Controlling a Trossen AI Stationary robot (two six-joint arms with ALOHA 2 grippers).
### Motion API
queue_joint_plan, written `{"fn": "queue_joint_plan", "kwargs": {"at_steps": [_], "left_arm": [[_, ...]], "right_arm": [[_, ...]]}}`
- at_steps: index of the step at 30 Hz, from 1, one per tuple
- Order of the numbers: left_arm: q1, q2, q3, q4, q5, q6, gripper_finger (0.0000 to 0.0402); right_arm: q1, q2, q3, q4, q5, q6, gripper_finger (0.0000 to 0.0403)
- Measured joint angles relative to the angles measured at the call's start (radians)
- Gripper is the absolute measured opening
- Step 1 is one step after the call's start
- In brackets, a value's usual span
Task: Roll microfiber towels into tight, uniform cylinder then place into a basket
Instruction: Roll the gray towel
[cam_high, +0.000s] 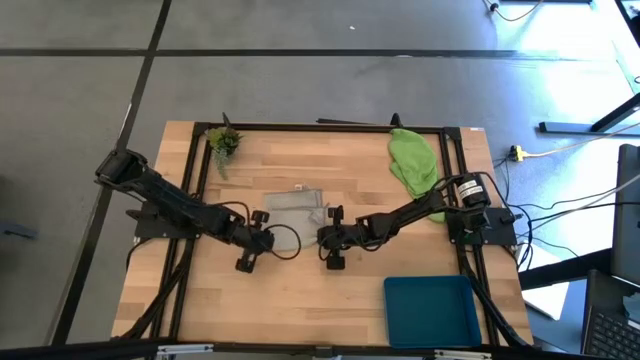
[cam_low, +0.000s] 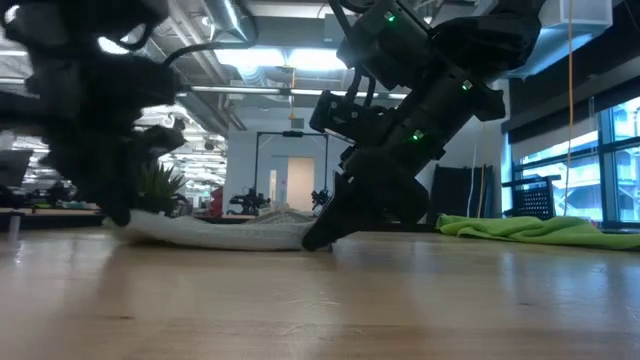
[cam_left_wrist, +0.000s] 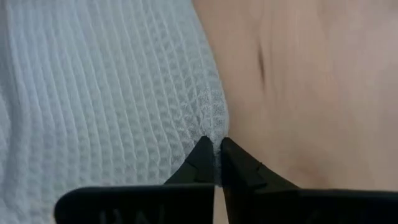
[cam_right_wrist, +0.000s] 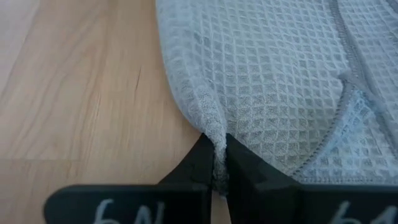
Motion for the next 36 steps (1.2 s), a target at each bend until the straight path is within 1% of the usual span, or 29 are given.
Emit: {"fn": "queue_joint_plan", "kwargs": {"at_steps": [5, 10, 17, 25, 32, 36], "left_arm": [[0.057, 0.0, 0.067, -0.03, 0.047, -0.026, 0.0], [0.12, -0.001, 0.107, -0.053, 0.046, -0.034, 0.0], [0.215, 0.0, 0.109, -0.071, 0.047, -0.119, 0.0], [0.285, 0.0, 0.109, -0.064, 0.034, -0.134, 0.0], [0.334, 0.0, 0.109, -0.058, -0.047, -0.145, 0.0], [0.365, 0.0, 0.109, -0.058, -0.068, -0.157, 0.0]], "right_arm": [[0.0, 0.0, 0.0, -0.001, 0.0, 0.0, 0.0021], [0.0, 0.0, 0.0, -0.003, -0.001, -0.001, 0.0021], [0.0, 0.0, 0.0, -0.005, -0.002, -0.002, 0.0021], [0.0, 0.0, 0.0, -0.006, -0.012, -0.002, 0.0021], [0.0, 0.0, 0.0, -0.006, -0.014, -0.001, 0.0021], [0.0, 0.0, 0.0, -0.006, -0.015, -0.001, 0.0021]]}}
